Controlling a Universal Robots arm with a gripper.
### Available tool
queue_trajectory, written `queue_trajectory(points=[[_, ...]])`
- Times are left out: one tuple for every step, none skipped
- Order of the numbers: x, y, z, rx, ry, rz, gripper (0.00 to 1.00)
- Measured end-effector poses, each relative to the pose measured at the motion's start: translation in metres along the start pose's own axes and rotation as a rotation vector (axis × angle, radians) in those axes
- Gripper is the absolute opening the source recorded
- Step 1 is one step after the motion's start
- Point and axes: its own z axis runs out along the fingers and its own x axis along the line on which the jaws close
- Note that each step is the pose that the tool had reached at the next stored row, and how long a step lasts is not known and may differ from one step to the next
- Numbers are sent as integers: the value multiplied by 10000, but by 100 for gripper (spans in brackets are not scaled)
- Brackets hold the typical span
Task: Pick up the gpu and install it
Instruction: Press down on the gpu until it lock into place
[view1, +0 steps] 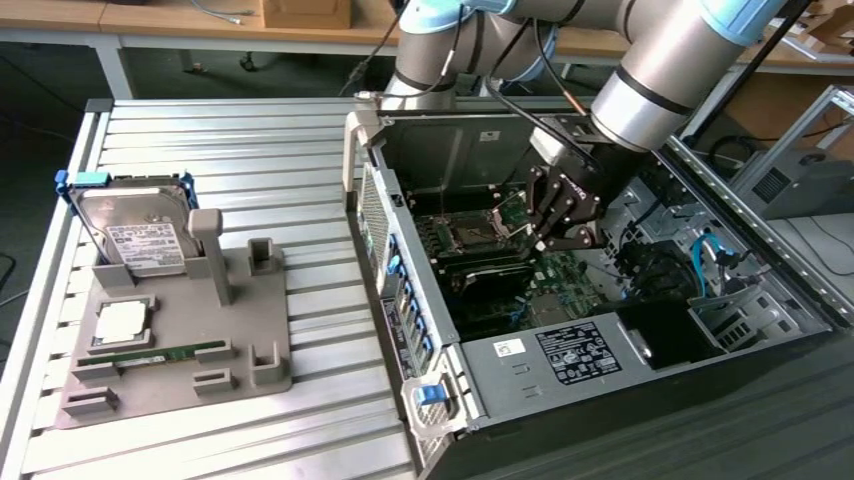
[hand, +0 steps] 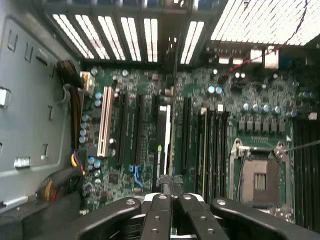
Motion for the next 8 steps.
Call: queue_trajectory(points=[[0, 0, 0, 142, 8, 4, 11], [0, 0, 0, 293, 17, 6, 11], [0, 0, 1, 447, 25, 9, 11], [0, 0, 1, 585, 33, 12, 11], [0, 0, 2, 719, 40, 16, 11], [0, 0, 2, 852, 48, 18, 11], [0, 0, 3, 890, 49, 18, 11], [0, 0, 2, 890, 50, 18, 11]])
